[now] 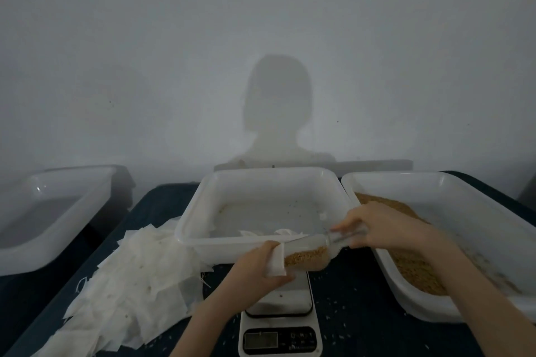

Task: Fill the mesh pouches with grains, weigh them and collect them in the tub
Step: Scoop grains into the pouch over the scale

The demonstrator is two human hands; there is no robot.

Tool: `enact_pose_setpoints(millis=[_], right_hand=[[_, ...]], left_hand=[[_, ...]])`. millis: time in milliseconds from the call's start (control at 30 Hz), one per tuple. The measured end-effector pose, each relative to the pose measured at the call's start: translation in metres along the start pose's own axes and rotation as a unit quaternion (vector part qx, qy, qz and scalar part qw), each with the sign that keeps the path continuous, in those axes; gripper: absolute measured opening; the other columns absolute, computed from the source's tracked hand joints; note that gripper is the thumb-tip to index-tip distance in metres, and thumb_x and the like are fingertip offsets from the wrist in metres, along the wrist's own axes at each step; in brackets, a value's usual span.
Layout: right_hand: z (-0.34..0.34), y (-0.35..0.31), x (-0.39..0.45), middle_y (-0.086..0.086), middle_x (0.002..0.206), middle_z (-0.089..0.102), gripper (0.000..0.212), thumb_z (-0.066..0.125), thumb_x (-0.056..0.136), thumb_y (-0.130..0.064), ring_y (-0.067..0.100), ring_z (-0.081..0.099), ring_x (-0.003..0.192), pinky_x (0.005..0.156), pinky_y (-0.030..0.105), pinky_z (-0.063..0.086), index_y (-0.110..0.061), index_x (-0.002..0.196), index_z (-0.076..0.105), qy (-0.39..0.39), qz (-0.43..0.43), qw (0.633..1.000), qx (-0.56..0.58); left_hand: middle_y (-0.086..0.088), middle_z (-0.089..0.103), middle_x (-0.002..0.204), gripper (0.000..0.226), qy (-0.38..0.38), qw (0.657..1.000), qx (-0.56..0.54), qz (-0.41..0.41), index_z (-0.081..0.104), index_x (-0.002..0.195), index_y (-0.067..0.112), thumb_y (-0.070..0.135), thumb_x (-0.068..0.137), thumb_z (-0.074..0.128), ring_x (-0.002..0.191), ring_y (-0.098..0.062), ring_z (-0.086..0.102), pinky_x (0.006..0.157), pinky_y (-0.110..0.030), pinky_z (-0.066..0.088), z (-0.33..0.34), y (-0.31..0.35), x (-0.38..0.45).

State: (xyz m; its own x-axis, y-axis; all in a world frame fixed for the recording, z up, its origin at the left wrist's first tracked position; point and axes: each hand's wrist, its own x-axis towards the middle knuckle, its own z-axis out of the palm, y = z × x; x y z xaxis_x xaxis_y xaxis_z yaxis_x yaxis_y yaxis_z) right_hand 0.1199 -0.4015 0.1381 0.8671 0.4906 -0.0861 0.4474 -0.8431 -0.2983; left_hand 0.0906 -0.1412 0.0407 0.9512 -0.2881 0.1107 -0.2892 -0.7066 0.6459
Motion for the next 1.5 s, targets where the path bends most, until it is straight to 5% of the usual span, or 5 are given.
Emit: enact_pose_setpoints(millis=[267, 733, 900, 1067, 1500], right_hand=[[-0.012, -0.048, 0.029, -0.003, 0.126, 0.055, 0.057, 0.055, 0.086, 0.002, 0.015, 0.04, 0.129, 0.102, 0.046, -0.031, -0.033, 0.132, 0.055, 0.207, -0.092, 0.927, -0.3], [-0.016, -0.063, 0.03, 0.001, 0.075, 0.069, 0.047, 0.085, 0.042, 0.007, 0.018, 0.069, 0.077, 0.093, 0.066, 0.039, -0.023, 0.077, 0.078, 0.352, -0.167, 0.83, -0.399], [-0.022, -0.037, 0.024, -0.004, 0.132, 0.051, 0.055, 0.051, 0.092, -0.003, 0.016, 0.042, 0.126, 0.117, 0.051, 0.0, -0.035, 0.138, 0.047, 0.206, -0.08, 0.905, -0.363], [-0.016, 0.007, 0.012, -0.015, 0.132, 0.049, 0.044, 0.047, 0.1, -0.027, 0.007, 0.043, 0.118, 0.091, 0.02, 0.026, -0.041, 0.141, 0.04, 0.144, -0.034, 0.968, -0.204], [0.004, 0.156, -0.084, -0.004, 0.115, 0.057, 0.037, 0.052, 0.097, -0.02, 0.015, 0.053, 0.107, 0.088, 0.029, 0.043, -0.031, 0.132, 0.054, 0.175, 0.227, 0.958, -0.032]], left_hand=[[0.009, 0.058, 0.099, 0.044, 0.117, 0.992, -0.039, -0.04, 0.043, 0.11, 0.024, 0.044, 0.081, 0.068, 0.086, -0.005, 0.058, 0.075, -0.029, 0.053, 0.011, -0.002, 0.012], [0.014, 0.052, 0.083, 0.043, 0.18, 0.981, -0.059, -0.05, 0.038, 0.098, 0.029, 0.047, 0.077, 0.07, 0.07, -0.002, 0.053, 0.05, -0.014, 0.037, 0.018, -0.007, 0.018], [0.01, 0.052, 0.076, 0.035, 0.179, 0.981, -0.051, -0.048, 0.042, 0.093, 0.023, 0.047, 0.082, 0.065, 0.065, -0.003, 0.049, 0.054, -0.017, 0.039, 0.015, -0.007, 0.022], [0.007, 0.056, 0.076, 0.026, 0.165, 0.981, -0.096, -0.038, 0.046, 0.089, 0.028, 0.043, 0.083, 0.066, 0.062, -0.004, 0.051, 0.052, -0.012, 0.041, 0.014, 0.0, 0.023], [0.016, 0.056, 0.088, 0.039, 0.108, 0.992, -0.053, -0.041, 0.043, 0.097, 0.034, 0.049, 0.074, 0.07, 0.077, 0.0, 0.056, 0.052, -0.011, 0.04, 0.036, 0.014, 0.041]])
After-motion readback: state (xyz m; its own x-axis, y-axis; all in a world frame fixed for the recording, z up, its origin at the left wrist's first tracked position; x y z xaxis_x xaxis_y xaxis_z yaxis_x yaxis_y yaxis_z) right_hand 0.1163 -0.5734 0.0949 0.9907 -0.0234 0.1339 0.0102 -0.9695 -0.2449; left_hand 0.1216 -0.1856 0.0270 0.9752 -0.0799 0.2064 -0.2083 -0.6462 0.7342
